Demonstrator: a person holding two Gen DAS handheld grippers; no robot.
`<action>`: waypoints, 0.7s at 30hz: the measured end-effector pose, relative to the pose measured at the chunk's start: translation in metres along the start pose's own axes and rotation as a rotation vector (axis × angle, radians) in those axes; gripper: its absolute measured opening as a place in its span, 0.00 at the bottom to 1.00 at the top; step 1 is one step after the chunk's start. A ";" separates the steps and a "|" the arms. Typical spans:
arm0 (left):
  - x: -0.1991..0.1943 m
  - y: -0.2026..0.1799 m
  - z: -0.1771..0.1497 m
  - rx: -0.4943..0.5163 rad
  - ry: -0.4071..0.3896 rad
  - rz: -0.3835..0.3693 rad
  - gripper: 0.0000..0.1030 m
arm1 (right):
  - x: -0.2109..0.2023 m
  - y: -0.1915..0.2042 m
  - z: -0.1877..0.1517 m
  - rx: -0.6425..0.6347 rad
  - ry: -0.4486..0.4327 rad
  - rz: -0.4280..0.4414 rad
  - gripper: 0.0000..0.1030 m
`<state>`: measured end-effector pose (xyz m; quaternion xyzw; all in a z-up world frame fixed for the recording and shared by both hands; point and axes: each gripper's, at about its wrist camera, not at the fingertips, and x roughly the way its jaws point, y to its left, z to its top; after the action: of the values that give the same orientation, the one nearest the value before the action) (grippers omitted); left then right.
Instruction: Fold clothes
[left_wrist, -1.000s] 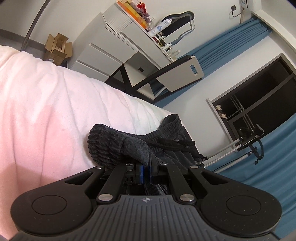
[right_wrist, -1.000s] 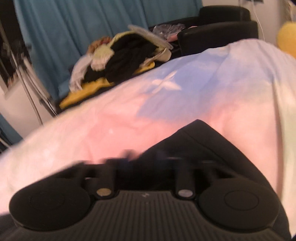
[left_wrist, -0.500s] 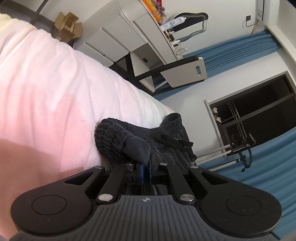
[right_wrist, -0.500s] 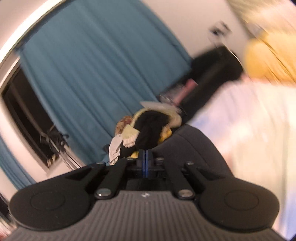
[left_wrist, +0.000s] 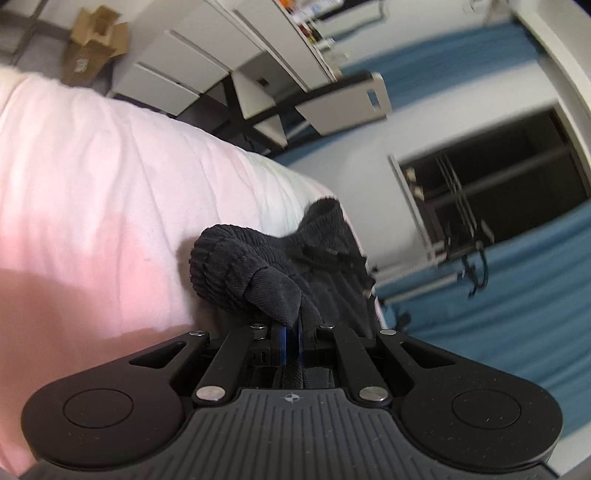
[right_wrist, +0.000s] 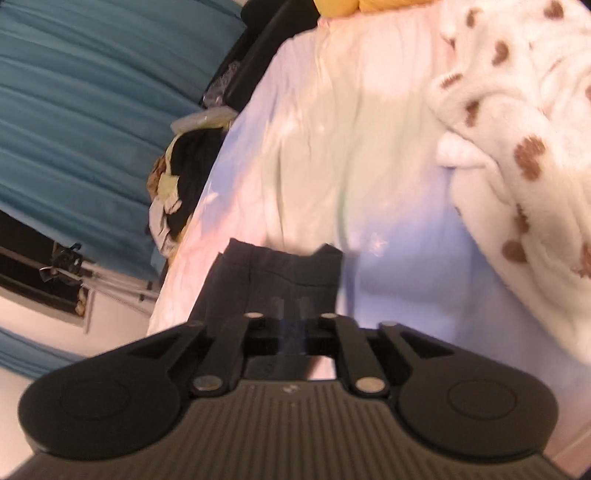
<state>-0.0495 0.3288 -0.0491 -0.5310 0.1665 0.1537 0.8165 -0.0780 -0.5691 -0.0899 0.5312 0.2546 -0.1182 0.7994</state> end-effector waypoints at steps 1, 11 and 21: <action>0.001 0.004 -0.001 -0.007 0.006 -0.004 0.07 | 0.002 -0.005 0.002 -0.006 0.016 0.007 0.52; 0.026 0.010 -0.005 -0.069 0.092 -0.026 0.13 | 0.078 0.016 0.018 -0.254 0.051 -0.034 0.58; 0.019 -0.061 0.029 -0.003 0.126 -0.083 0.06 | 0.029 0.095 0.045 -0.372 -0.037 0.135 0.08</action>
<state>-0.0029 0.3330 0.0038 -0.5473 0.1951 0.0861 0.8093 0.0028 -0.5692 -0.0160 0.3877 0.2212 -0.0250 0.8945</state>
